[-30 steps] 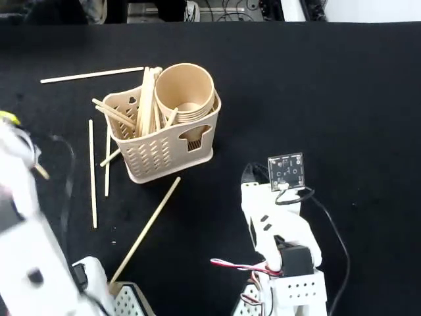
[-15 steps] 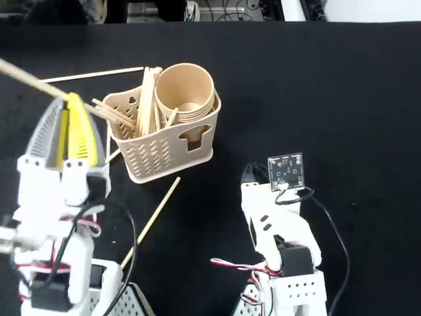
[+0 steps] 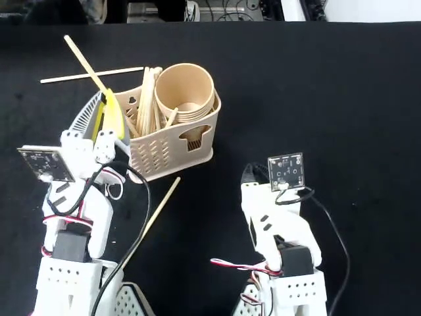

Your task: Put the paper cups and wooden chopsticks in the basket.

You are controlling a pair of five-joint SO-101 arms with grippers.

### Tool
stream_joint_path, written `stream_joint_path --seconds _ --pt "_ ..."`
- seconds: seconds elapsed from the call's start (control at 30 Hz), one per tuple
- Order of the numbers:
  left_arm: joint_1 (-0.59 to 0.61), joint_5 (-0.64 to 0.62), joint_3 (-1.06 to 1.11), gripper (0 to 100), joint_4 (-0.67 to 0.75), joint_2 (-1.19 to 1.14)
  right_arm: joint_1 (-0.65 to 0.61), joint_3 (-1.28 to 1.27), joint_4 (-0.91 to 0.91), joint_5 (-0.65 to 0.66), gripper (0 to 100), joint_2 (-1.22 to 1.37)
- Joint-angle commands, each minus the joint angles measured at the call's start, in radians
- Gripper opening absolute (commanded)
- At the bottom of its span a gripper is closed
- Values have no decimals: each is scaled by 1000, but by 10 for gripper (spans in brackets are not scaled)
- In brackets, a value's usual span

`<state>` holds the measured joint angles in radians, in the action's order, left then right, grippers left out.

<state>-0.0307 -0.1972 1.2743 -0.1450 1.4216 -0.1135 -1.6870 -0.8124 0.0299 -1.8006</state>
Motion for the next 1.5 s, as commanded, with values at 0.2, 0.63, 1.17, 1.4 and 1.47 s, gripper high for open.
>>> stream_joint_path --seconds 0.2,0.63,1.17,1.4,1.47 --pt "1 -75 -199 181 -367 -9 -8 4 -5 -3 16 -85" --pt "464 8 -624 182 -779 -370 -8 4 -5 -3 16 -85" --pt "410 226 -926 181 -783 -1475 -8 4 -5 -3 17 -85" --pt "364 298 -935 148 -773 -1590 -8 4 -5 -3 17 -85" --pt "369 298 -938 59 -755 -1591 -8 4 -5 -3 17 -85"
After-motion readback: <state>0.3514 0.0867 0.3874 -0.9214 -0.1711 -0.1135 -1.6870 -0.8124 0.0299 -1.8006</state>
